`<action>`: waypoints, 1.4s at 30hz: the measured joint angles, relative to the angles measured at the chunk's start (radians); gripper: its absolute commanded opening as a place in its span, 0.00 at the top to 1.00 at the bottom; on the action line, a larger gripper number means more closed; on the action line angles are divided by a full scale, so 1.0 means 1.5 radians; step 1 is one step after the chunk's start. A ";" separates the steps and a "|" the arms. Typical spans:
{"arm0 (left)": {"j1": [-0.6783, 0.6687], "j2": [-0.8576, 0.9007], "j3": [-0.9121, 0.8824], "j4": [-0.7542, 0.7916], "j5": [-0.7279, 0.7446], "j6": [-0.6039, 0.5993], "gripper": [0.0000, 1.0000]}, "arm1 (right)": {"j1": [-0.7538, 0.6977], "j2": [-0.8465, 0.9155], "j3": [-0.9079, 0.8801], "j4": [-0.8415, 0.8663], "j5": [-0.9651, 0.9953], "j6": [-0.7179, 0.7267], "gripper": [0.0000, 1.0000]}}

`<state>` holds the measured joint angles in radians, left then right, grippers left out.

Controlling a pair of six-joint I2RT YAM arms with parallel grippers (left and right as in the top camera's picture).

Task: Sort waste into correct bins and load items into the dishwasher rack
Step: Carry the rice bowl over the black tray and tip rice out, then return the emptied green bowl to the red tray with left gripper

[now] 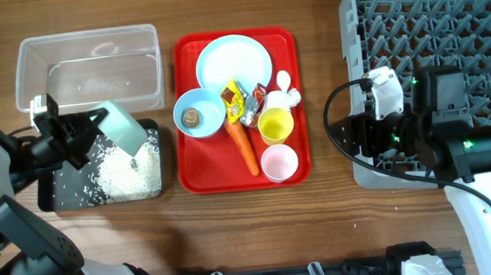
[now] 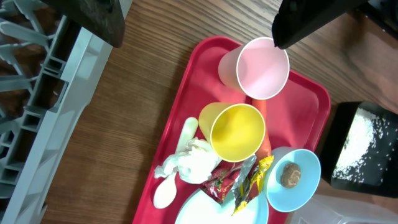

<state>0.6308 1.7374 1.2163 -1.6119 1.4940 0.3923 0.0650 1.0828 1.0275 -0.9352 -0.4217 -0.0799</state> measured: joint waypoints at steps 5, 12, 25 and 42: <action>0.000 -0.013 0.000 -0.023 0.022 0.012 0.96 | 0.000 0.000 0.000 0.000 0.000 0.000 0.21; 0.013 -0.059 0.000 -0.017 0.022 0.016 0.96 | 0.000 0.000 0.000 0.000 0.000 0.000 0.21; -0.157 -0.169 0.000 0.001 -0.137 0.260 0.96 | 0.000 0.000 0.000 0.012 0.000 0.000 0.21; -0.654 -0.186 -0.002 0.332 -0.757 -0.299 0.96 | 0.000 0.000 0.000 0.016 0.002 0.000 0.21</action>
<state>-0.3504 1.4586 1.2129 -1.1133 0.3584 -0.0555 0.0650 1.0832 1.0275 -0.9112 -0.4183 -0.0799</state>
